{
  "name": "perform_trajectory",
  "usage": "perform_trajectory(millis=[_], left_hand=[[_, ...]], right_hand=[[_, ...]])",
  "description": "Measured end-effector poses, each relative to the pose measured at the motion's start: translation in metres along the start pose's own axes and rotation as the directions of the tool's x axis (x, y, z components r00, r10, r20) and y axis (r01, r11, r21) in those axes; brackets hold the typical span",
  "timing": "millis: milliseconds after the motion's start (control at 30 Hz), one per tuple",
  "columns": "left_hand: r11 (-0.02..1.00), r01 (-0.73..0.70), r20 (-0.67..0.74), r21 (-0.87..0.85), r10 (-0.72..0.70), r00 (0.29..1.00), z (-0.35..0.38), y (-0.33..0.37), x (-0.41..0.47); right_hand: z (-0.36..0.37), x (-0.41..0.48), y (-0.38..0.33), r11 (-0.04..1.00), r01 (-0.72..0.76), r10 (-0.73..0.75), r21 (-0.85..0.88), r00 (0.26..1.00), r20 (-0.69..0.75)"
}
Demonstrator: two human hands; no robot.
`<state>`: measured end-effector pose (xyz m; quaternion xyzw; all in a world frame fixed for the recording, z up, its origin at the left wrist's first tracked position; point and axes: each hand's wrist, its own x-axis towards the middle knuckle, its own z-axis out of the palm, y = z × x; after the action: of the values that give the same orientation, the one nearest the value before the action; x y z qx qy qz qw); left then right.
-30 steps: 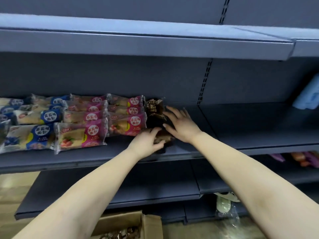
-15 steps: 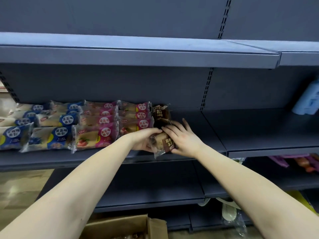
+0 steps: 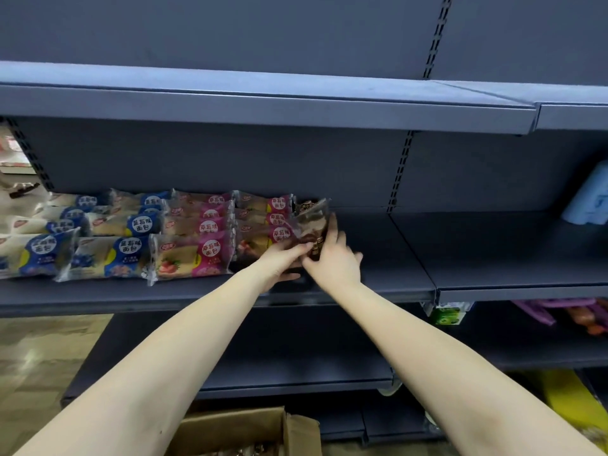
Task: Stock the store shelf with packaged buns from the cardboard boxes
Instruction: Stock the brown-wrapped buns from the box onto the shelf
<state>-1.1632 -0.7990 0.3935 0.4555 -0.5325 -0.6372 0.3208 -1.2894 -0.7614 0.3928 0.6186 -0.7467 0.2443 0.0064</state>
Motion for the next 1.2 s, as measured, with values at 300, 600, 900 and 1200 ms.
perform_trajectory(millis=[300,600,900,1200], left_hand=[[0.987,-0.158,-0.219,-0.021,0.149,0.964,-0.019,0.018,-0.004],[0.670,-0.096,0.053,0.736,0.085,0.995,-0.021,0.039,-0.008],[0.746,-0.166,-0.056,0.645,0.263,0.963,-0.015,0.015,0.007],[0.323,-0.057,-0.125,0.945,0.518,0.846,-0.023,-0.017,0.027]], right_hand=[[0.001,-0.005,0.025,0.897,0.371,-0.413,-0.241,0.897,-0.155],[-0.006,0.003,0.038,0.715,0.565,-0.594,-0.412,0.802,0.070],[0.008,0.005,0.036,0.826,0.446,-0.467,-0.344,0.884,0.025],[0.012,0.035,0.069,0.901,0.242,-0.208,-0.361,0.969,0.130]])
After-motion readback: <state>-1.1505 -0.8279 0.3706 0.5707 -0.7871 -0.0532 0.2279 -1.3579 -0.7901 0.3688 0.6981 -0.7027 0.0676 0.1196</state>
